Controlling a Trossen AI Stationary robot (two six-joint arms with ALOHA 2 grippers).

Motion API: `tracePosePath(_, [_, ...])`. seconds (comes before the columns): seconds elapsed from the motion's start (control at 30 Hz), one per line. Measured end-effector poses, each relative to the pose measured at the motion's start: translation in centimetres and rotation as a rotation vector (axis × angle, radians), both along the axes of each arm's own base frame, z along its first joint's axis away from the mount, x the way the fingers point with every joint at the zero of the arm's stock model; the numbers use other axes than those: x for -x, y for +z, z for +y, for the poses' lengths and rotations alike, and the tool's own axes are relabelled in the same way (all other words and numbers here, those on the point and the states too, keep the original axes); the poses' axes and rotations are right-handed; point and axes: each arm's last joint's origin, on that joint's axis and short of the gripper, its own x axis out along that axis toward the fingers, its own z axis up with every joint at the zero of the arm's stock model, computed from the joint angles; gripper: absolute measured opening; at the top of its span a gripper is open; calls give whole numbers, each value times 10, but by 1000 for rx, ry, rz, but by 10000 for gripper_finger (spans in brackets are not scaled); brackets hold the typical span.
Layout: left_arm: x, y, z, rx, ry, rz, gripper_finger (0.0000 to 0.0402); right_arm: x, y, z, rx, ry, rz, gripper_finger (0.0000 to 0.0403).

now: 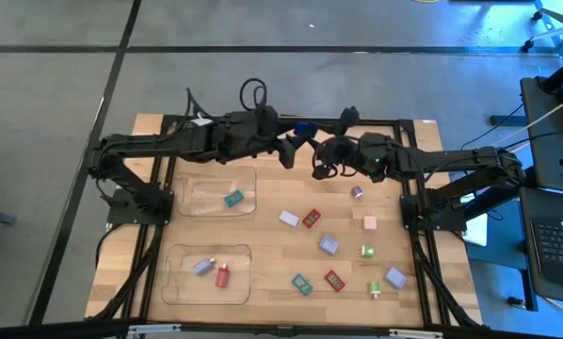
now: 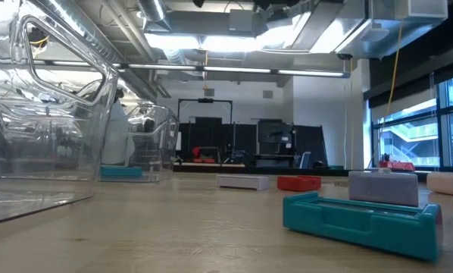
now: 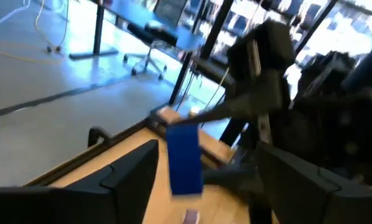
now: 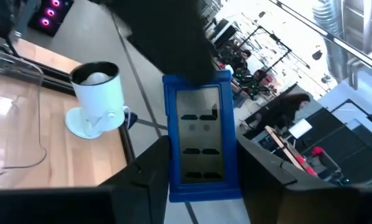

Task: Pick & Place Office items
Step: Put the dark blue timer into the top transparent bin

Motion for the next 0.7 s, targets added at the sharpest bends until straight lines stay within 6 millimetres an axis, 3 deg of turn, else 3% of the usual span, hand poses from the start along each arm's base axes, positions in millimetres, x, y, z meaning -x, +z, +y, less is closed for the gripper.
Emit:
tracePosePath(0.17, [-7, -5, 1, 22, 27, -13, 286, 0, 0, 7, 38, 23, 24, 160])
tracePosePath(0.33, [-10, -8, 2, 74, 38, -30, 279, 1, 1, 8, 81, -32, 46, 157])
tracePosePath(0.7, [-9, -8, 2, 94, 44, -41, 199, 1, 0, 10, 92, -5, 55, 157])
